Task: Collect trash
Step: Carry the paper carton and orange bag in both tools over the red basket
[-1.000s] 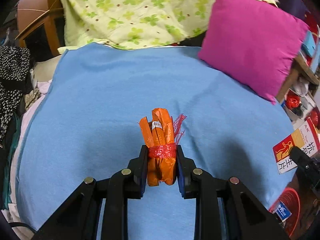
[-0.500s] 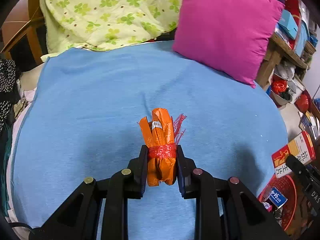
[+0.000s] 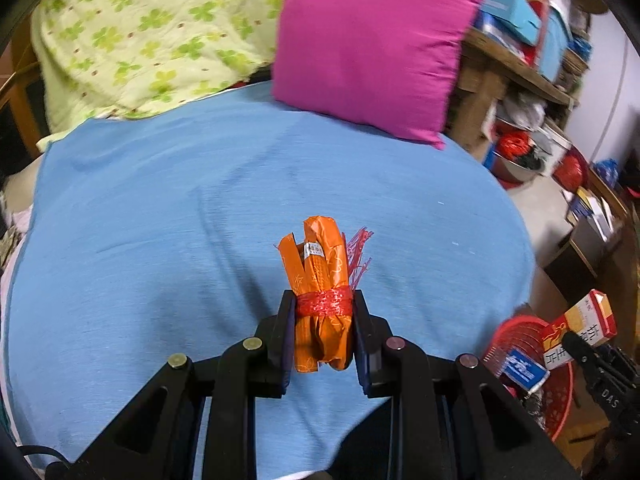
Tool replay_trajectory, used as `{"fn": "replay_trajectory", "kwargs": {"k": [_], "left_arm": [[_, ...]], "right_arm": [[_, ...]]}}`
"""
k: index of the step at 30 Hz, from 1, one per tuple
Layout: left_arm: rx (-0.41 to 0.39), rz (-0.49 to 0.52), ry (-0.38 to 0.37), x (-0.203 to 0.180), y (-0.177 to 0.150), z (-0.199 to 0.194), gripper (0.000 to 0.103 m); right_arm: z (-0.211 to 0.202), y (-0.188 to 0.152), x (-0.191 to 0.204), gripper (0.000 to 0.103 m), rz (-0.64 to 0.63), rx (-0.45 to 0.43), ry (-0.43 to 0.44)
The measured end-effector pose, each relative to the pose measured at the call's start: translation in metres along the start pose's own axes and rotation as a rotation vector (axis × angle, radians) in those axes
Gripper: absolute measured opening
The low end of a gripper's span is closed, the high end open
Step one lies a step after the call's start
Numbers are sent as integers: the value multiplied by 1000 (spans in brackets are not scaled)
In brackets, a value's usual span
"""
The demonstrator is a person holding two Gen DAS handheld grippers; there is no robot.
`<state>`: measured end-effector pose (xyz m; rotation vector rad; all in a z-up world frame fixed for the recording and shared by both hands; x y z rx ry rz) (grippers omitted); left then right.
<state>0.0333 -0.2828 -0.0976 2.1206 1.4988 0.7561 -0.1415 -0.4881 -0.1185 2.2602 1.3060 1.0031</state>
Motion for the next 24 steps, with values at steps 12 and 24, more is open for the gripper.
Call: {"fn": "replay_trajectory", "kwargs": {"k": [12,24], "left_arm": [[-25,128,-103,-72,-11,-29,27],[-12,192,-151,-108,-24,-41,27]], "right_arm": [[-22,-49,-49,48,81,58,-64],[-25,-81,-67,48,153,114,-65]]}}
Point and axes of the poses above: each gripper's, at about its wrist camera, not at the fingertips, and z roughly the way its jaws point, x to its left, y to its top, the point moved 10 cm from there along z, roughly the way its jaws point, and after that the axes turned 15 degrees about y, right-handed, at the moved point
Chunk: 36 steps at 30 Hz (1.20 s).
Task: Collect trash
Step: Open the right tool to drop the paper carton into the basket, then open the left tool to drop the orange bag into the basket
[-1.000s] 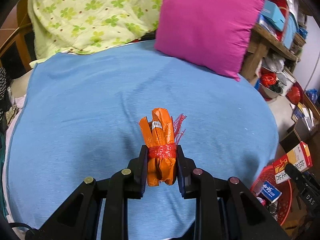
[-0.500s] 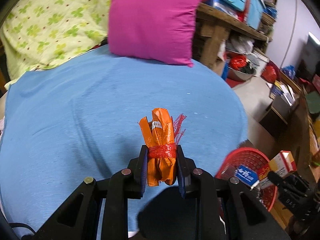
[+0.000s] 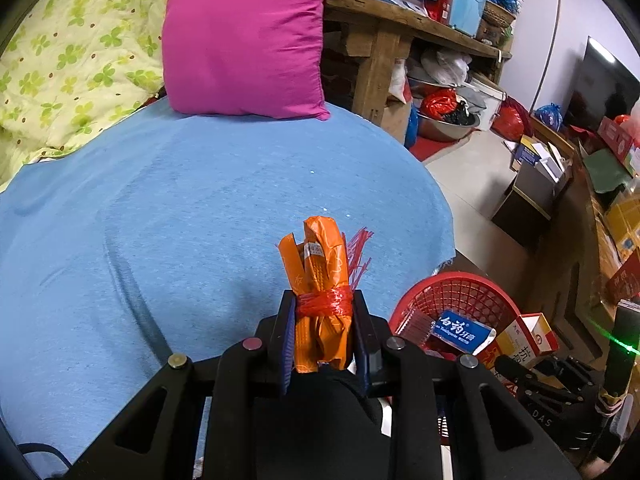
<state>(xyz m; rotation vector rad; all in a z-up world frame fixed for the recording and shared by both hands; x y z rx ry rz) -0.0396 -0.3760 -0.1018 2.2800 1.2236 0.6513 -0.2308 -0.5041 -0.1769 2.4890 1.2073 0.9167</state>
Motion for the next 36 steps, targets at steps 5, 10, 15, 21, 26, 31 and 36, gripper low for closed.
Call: {"fn": "replay_trajectory", "kwargs": {"k": [5,10,15,21,26,31,36], "left_arm": [[1,17,-7,-10,-2,-2,27],[5,42,-18,-21,-5,-3,27],[12,79,-45,-39,-9,-4,27],[57,130,-146,-74,-21,-4,27],[89,187,-194,-102,-32,-2,27],[103,236,-220,-127,-37,-2,27],[115,265,-233,-140,-39,-1,27]], "right_arm": [[3,-5,-8,50,31,26,8],[2,-6,-17,90,61,26,10],[-10,1,-27,90,78,-23,-1],[-30,13,-36,90,76,-99,-20],[-47,21,-40,90,62,-155,-40],[-61,28,-46,90,57,-201,-56],[-79,36,-56,90,68,-260,-77]]}}
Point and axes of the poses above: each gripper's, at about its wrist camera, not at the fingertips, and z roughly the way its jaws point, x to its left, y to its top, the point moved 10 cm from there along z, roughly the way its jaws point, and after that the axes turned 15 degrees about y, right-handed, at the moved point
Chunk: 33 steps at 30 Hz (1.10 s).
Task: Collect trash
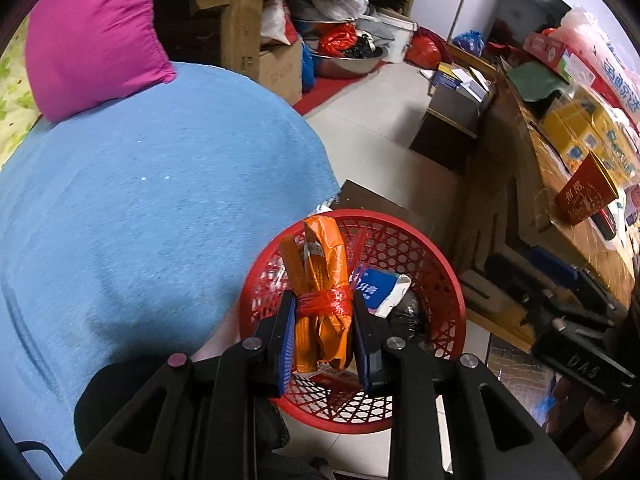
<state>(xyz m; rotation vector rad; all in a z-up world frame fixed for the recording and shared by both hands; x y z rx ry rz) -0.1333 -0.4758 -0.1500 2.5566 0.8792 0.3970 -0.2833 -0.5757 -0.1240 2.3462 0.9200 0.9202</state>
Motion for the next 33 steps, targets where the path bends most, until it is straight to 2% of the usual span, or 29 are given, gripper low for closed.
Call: {"fn": "replay_trajectory", "kwargs": {"k": [4,6,8,9,14,19,24,33], "left_arm": [[15,9,-11,-10,2,7,28],[24,14,-14,-13,3,10,34],[30,9,-12,-13,4,12,68],[23,4,-7,-12,6,11,72],[-2,-18,-15,-3,9,2,73],[-61,-90,18,31,11,-18,73],[-109,-157,88,71,7,-35,74],[-174,-242,148,109,-8,-59,75]], "right_arm": [[-9,8,-6,90,-1,-35,-30],[-10,10,-8,90,-4,-37,-38],[-11,11,-11,95,-5,-35,-50],[-11,11,-13,96,-7,-36,-58],[-15,9,-15,96,-13,-35,-71],[-20,10,-2,96,-35,-45,-66],[-17,5,25,96,-69,-30,-43],[-22,-20,83,96,-143,0,-2]]}}
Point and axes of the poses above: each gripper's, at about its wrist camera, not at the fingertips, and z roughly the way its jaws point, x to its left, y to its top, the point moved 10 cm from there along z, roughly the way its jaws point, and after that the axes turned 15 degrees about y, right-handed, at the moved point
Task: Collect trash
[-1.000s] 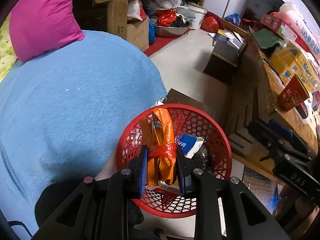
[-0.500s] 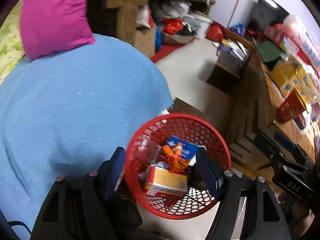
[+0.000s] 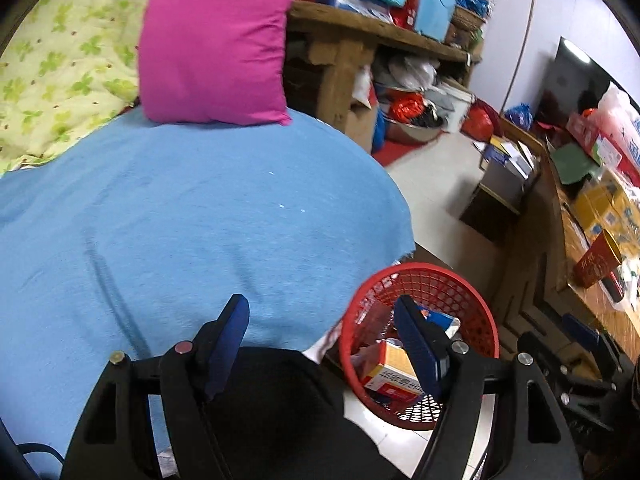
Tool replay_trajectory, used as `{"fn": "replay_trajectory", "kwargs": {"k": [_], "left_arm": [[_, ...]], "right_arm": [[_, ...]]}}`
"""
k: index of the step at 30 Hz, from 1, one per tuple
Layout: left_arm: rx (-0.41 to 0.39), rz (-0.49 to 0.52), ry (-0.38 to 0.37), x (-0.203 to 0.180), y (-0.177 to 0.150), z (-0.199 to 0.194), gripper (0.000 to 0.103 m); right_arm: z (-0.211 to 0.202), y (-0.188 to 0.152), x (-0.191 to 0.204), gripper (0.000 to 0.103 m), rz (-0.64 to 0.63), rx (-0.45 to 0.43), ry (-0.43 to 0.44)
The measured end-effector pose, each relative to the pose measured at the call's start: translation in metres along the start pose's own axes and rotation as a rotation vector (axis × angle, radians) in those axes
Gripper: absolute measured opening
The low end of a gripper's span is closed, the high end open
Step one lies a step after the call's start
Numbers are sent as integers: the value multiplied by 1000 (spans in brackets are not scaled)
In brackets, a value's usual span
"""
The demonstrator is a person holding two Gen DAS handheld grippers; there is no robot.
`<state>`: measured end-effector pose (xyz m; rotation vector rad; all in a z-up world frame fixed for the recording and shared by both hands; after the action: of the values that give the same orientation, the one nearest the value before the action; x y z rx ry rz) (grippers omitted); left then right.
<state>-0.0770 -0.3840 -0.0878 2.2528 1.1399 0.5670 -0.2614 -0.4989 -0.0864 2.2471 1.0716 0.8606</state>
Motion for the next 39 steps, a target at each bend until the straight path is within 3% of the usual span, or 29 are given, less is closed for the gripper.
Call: {"fn": "replay_trajectory", "kwargs": {"k": [12,16,39], "left_arm": [[-53,-58,14,22,-5,-24,76],[-70,-50,20,21,-5,-28,81],[-77,-19,17,16,-8,-29,84]], "right_arm": [[-10,-18,34,97,-52,18,-11],[-14,-18,34,97,-57,13,-18],[-16,-16,22,98,-37,4,-59]]}}
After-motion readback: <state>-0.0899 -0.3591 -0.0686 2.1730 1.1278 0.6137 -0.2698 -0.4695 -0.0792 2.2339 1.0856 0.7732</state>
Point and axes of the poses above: each gripper's, at about its wrist camera, not at the fingertips, and z roughly the way its jaws point, x to its left, y to its top, the point moved 10 cm from there along z, roughly the way its jaws point, and after that the axes turned 15 degrees about y, right-handed, at the moved point
